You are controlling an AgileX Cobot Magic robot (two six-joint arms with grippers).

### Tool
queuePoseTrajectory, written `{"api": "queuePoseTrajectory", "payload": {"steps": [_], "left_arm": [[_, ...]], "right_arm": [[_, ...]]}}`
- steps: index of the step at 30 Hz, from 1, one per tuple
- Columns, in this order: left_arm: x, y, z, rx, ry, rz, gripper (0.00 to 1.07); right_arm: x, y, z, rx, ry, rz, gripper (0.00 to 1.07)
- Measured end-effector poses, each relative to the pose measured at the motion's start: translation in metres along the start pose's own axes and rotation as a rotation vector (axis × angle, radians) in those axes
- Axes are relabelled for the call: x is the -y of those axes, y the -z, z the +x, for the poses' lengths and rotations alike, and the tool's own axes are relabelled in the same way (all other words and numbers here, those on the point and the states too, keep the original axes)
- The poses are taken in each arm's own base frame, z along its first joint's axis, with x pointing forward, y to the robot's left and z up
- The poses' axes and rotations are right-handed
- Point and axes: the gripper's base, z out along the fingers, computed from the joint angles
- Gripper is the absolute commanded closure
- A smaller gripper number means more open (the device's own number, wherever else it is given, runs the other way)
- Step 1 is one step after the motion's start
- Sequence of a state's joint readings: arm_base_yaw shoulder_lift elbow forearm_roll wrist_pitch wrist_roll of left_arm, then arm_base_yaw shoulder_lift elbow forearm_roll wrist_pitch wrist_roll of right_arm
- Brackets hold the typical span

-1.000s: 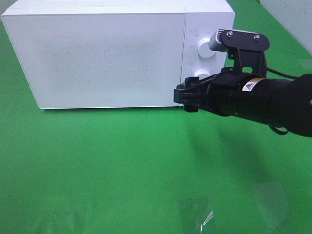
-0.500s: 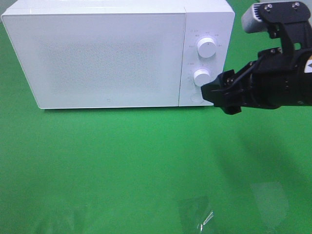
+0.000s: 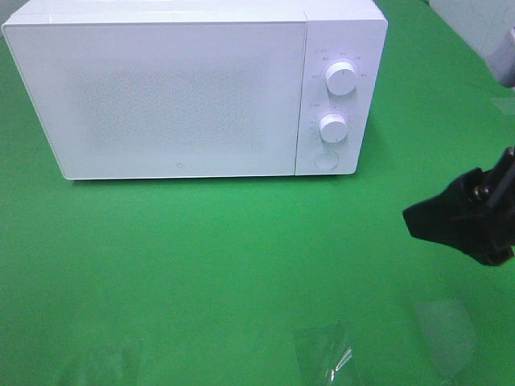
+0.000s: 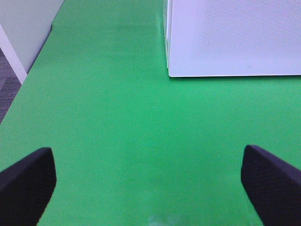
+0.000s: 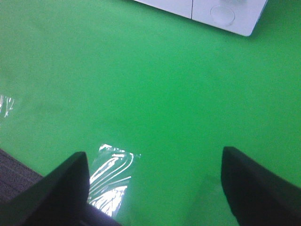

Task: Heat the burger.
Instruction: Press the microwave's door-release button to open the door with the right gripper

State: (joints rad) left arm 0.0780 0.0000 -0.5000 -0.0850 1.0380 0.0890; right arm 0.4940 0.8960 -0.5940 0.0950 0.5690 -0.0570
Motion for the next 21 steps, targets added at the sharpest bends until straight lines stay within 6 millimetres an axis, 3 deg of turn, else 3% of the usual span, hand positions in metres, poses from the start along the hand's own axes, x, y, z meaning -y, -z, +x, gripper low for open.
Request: {"api": "queuePoseTrajectory", "payload": {"steps": [6, 21], "left_arm": [[0.000, 0.000, 0.000, 0.000, 0.000, 0.000, 0.07], [0.000, 0.000, 0.000, 0.000, 0.000, 0.000, 0.07]], "right_arm": [[0.000, 0.031, 0.017, -0.038, 0.033, 0.014, 0.31], [0.005, 0.084, 0.049, 0.022, -0.009, 0.085, 0.31]]}}
